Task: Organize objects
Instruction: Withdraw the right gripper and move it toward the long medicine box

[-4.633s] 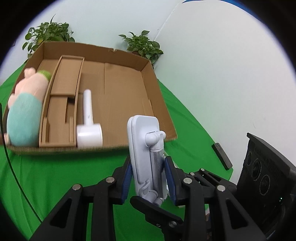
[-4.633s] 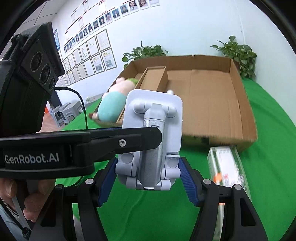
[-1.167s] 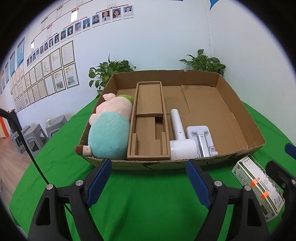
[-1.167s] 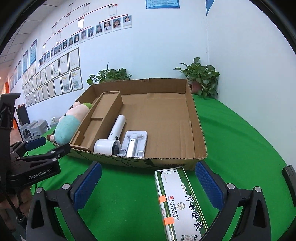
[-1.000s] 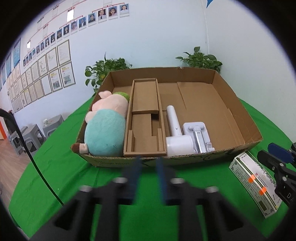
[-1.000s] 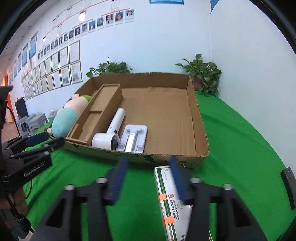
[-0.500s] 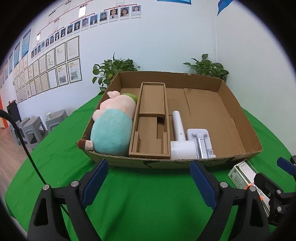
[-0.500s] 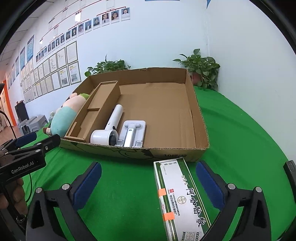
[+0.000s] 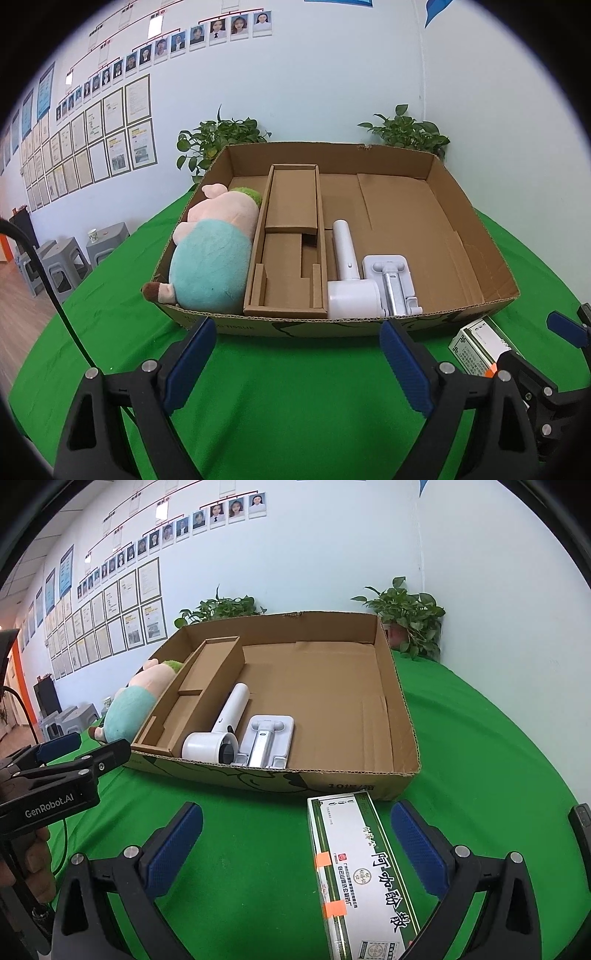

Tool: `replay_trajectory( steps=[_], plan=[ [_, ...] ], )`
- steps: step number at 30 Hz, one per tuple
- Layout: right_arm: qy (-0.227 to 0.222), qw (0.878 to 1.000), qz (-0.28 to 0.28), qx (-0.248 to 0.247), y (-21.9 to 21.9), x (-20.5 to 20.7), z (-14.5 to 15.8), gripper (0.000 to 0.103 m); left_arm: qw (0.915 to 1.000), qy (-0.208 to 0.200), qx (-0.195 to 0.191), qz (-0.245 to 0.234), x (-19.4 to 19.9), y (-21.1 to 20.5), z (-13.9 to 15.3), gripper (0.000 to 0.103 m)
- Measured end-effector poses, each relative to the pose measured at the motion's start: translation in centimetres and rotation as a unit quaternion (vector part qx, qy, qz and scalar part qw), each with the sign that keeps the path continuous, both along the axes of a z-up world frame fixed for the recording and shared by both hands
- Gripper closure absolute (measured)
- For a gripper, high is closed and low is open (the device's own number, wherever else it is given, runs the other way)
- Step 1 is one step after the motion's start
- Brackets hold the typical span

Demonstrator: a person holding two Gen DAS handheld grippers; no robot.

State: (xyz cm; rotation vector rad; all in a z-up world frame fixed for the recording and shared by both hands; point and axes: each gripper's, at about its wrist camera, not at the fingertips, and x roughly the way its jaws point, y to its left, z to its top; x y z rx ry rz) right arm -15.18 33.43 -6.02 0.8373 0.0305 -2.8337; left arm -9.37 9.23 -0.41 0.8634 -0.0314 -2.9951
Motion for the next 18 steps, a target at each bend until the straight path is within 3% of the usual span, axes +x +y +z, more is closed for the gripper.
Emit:
replay_trajectory(
  steps=[10,18],
  plan=[
    [0.015,1.0,0.021,0.007,-1.9,0.1,0.3,0.001,1.0,-0.001,-0.005,0.003,0.0,-0.4,0.0,0.013],
    [-0.012,0.999,0.03,0.003,-1.5,0.0,-1.0,0.001,0.9987,-0.042,0.013,-0.027,-0.8,0.1,-1.4,0.013]
  ],
)
